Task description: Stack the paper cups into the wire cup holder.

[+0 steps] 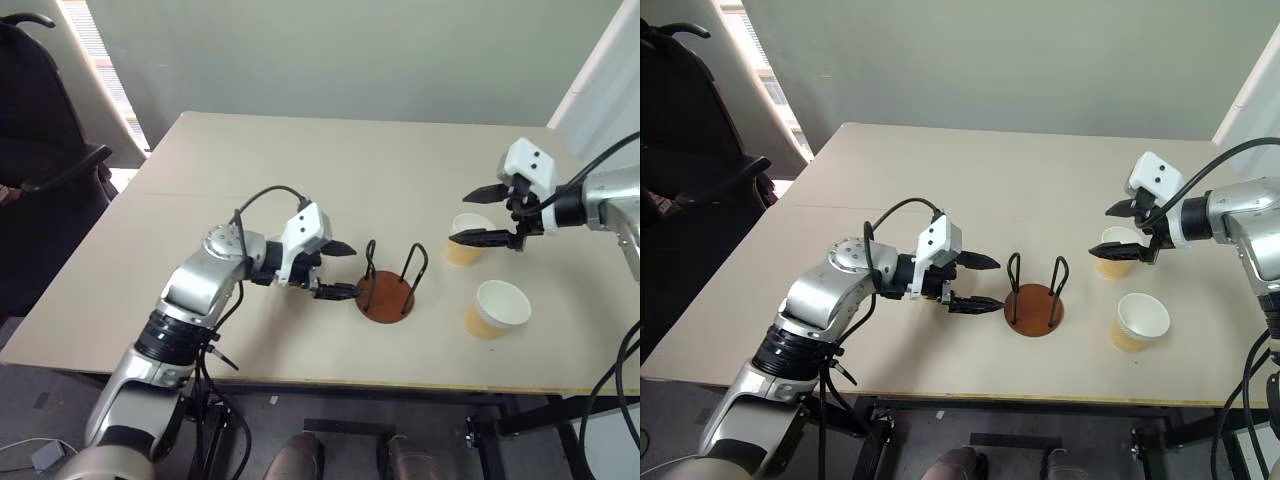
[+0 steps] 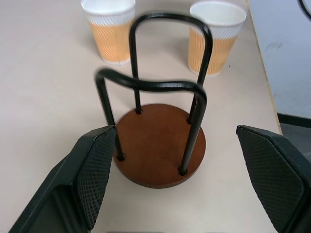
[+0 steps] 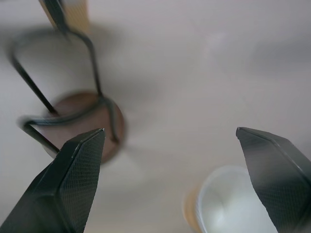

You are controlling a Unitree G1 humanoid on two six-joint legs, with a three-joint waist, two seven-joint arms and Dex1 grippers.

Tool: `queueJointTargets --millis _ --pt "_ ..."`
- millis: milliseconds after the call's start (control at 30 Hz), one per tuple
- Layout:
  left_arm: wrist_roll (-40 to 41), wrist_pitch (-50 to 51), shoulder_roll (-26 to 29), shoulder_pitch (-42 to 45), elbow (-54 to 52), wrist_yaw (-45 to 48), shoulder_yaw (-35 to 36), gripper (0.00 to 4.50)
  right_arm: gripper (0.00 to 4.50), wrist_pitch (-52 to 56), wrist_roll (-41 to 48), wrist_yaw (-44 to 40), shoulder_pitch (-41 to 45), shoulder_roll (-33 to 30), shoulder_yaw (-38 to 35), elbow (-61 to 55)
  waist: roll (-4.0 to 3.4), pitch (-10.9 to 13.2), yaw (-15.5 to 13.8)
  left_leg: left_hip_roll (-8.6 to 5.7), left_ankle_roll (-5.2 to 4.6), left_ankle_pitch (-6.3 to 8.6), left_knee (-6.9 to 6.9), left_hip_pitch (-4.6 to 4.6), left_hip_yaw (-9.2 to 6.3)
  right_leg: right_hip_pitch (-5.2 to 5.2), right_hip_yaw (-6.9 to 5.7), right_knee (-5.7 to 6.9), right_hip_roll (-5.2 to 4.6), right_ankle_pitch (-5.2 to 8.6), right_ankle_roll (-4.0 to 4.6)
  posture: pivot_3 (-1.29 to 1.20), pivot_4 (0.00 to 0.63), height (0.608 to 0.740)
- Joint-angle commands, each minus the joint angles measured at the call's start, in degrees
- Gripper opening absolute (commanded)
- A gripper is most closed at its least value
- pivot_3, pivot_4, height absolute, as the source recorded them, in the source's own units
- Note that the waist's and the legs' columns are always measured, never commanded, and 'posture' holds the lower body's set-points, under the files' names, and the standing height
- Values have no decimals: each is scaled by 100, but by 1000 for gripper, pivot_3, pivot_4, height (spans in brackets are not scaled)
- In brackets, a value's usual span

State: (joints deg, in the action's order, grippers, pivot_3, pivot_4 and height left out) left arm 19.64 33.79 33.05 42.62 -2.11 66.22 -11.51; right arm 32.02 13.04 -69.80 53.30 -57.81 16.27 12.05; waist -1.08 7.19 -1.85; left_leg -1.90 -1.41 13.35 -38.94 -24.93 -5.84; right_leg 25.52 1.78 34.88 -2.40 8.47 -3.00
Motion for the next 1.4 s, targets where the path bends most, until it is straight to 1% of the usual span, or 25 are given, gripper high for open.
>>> queueJointTargets --millis 33,200,333,433,567,600,667,767,800,867,967,1067,1267,1400 --pt "222 -86 207 321 -164 84 443 4241 4500 -547 -728 -201 308 117 331 557 0 0 9 0 1 1 0 2 0 1 0 3 0 -1 2 0 150 740" --pt "333 -70 421 532 -83 146 686 4241 4500 -1049 -1392 -311 499 359 591 1236 -3 -1 8 1 3 0 7 1 -2 5 -1 4 0 -3 8 0 150 740" --pt "420 -37 586 558 -98 235 746 4241 4500 -1373 -1799 -322 586 560 686 1675 -4 -1 9 1 7 2 11 0 -4 8 -2 3 0 -3 13 0 150 740" --pt "462 -17 672 564 -122 302 746 4303 3962 -1574 -2045 -343 634 713 724 1923 -4 -1 11 2 12 3 15 0 -4 11 -2 4 0 -3 15 0 150 740" --pt "578 -15 812 614 -76 480 801 4303 2628 -1752 -2251 -418 700 884 690 2177 -4 -1 11 2 16 3 20 0 -5 14 -2 3 0 -2 17 0 150 740" --pt "620 -20 832 626 -57 527 835 4303 2205 -1764 -2282 -440 721 919 674 2210 -4 -1 11 2 18 4 23 0 -5 16 -2 3 0 -2 18 0 150 740" --pt "746 12 875 664 -29 610 919 4303 1543 -1785 -2316 -508 755 960 633 2225 -4 -1 10 2 22 2 30 0 -6 18 -3 3 0 -1 22 0 150 740" --pt "792 -44 944 705 81 669 1003 4303 522 -1697 -2215 -733 771 922 521 1999 -4 -1 9 2 26 1 37 0 -7 21 -3 3 0 1 26 0 150 740" --pt "824 -63 959 714 123 675 1059 4303 119 -1640 -2147 -849 773 864 460 1827 -4 -1 12 2 32 -1 40 0 -7 22 -4 3 0 3 28 0 150 740" --pt "955 9 976 760 224 670 1215 4303 51 -1452 -1972 -1123 797 721 305 1369 -4 -1 12 2 55 -15 52 0 -7 25 -4 2 0 4 31 0 150 740" --pt "1168 62 1044 774 400 724 1473 4303 51 -840 -1525 -1710 976 467 41 248 -5 0 13 2 79 -30 72 -7 -8 38 -5 4 0 10 39 0 150 740" --pt "1282 74 1115 740 494 767 1603 4303 51 -300 -1226 -2063 1190 300 -59 -707 -5 0 32 7 102 -40 91 -9 -7 49 -10 5 2 23 61 0 150 740" --pt "1256 -13 1197 615 543 816 1544 4303 51 660 -569 -2270 1579 196 -40 -2368 -3 1 45 14 107 -36 92 -6 -13 46 -18 3 7 47 90 0 150 740" --pt "1216 -74 1155 626 585 810 1481 4303 51 877 -430 -2204 1474 276 70 -2819 -2 2 43 12 105 -37 80 -7 -13 43 -17 6 7 65 120 0 150 740"
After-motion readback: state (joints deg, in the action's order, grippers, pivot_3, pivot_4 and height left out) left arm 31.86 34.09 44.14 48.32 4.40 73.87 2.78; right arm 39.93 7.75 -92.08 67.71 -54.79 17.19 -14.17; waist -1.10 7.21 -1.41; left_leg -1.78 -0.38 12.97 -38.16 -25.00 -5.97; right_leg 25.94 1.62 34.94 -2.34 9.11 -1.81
